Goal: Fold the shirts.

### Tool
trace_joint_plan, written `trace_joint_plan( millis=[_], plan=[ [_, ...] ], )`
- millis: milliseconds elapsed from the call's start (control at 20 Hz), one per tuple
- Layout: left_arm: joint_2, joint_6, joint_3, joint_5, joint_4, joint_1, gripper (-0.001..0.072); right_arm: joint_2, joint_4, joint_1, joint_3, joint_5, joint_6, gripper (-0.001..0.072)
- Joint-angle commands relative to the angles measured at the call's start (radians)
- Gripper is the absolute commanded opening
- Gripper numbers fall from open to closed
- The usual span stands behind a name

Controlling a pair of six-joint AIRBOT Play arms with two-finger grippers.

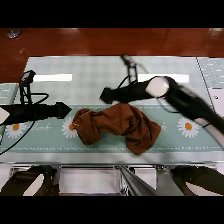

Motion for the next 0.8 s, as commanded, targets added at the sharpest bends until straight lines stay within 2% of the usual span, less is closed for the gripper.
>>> trace_joint_plan(
  millis=[0, 100, 150, 250, 300, 400, 550, 650, 750],
  plan=[
    [-0.054, 0.063, -0.001, -0.119, -0.001, 0.038, 0.0702, 0.138, -0.040, -0.297, 0.027, 0.198, -0.040, 0.0625],
    [-0.070, 0.062, -0.018, -0.206, -0.021, 0.063, 0.0702, 0.253, -0.291, -0.493, -0.006, 0.358, 0.004, 0.0625],
    [-0.076, 0.069, -0.046, -0.260, -0.095, 0.065, 0.0702, 0.314, -0.406, -0.585, -0.058, 0.420, 0.008, 0.0620],
    [-0.075, 0.130, -0.146, -0.325, -0.262, 0.035, 0.0702, 0.437, -0.503, -0.748, -0.227, 0.449, 0.022, 0.0620],
    [-0.076, 0.133, -0.212, -0.309, -0.305, -0.001, 0.0702, 0.498, -0.476, -0.815, -0.328, 0.431, 0.023, 0.0620],
    [-0.076, 0.133, -0.324, -0.225, -0.362, -0.093, 0.0702, 0.619, -0.332, -0.897, -0.546, 0.377, -0.003, 0.0620],
    [-0.076, 0.118, -0.393, -0.086, -0.426, -0.261, 0.0702, 0.716, -0.109, -0.892, -0.755, 0.341, -0.070, 0.0620],
    [-0.077, 0.041, -0.392, 0.097, -0.441, -0.353, 0.0702, 0.721, -0.049, -0.857, -0.820, 0.329, -0.086, 0.0620],
    [-0.097, 0.017, -0.392, 0.292, -0.502, -0.415, 0.0702, 0.721, -0.048, -0.808, -0.846, 0.303, -0.084, 0.0620]
  ],
)
